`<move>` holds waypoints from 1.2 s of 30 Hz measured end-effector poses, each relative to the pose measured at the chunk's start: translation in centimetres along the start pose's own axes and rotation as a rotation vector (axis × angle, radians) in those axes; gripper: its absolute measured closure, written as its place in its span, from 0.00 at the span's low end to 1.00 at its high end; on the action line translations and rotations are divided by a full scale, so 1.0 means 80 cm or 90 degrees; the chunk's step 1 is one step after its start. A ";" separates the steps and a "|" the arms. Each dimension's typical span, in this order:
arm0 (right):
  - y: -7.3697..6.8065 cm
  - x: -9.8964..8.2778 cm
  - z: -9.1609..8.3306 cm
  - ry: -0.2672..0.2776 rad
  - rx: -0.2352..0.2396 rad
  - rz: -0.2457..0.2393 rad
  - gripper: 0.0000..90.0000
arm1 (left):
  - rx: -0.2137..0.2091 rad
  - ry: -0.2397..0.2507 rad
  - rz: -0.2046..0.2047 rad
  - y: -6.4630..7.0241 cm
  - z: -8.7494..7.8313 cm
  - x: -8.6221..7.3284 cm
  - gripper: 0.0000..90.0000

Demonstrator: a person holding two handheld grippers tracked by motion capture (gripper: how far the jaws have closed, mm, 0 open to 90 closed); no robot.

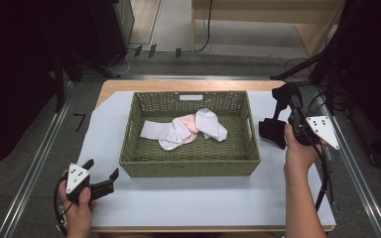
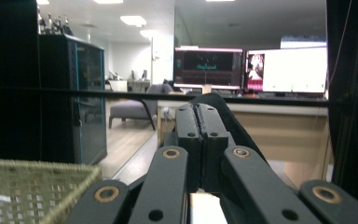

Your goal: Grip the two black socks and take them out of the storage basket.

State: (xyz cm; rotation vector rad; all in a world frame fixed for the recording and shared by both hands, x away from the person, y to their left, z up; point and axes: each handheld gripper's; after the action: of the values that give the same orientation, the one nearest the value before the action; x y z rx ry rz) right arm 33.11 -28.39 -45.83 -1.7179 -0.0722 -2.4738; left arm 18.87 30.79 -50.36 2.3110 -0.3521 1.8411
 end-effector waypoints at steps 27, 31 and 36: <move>0.016 -0.034 -0.050 -0.143 -0.004 0.029 0.71 | 0.001 -0.001 0.002 0.000 -0.001 0.000 0.09; 0.019 -0.027 -0.060 -0.143 -0.002 0.041 0.63 | 0.002 -0.001 0.002 0.000 -0.001 0.000 0.09; 0.023 -0.021 -0.073 -0.156 -0.003 0.042 0.50 | 0.002 0.002 0.003 0.001 -0.001 0.000 0.09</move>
State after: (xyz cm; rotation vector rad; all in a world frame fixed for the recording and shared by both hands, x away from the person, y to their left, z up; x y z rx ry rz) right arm 28.47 -30.77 -49.54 -1.9819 -0.0325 -2.2086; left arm 18.79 30.76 -50.34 2.3119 -0.3545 1.8483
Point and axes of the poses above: each handheld gripper's, and its own axes: z roughly forward along the jaws, x roughly out of its top, y roughly to its right, and after that the axes turned 12 degrees about y, right-handed
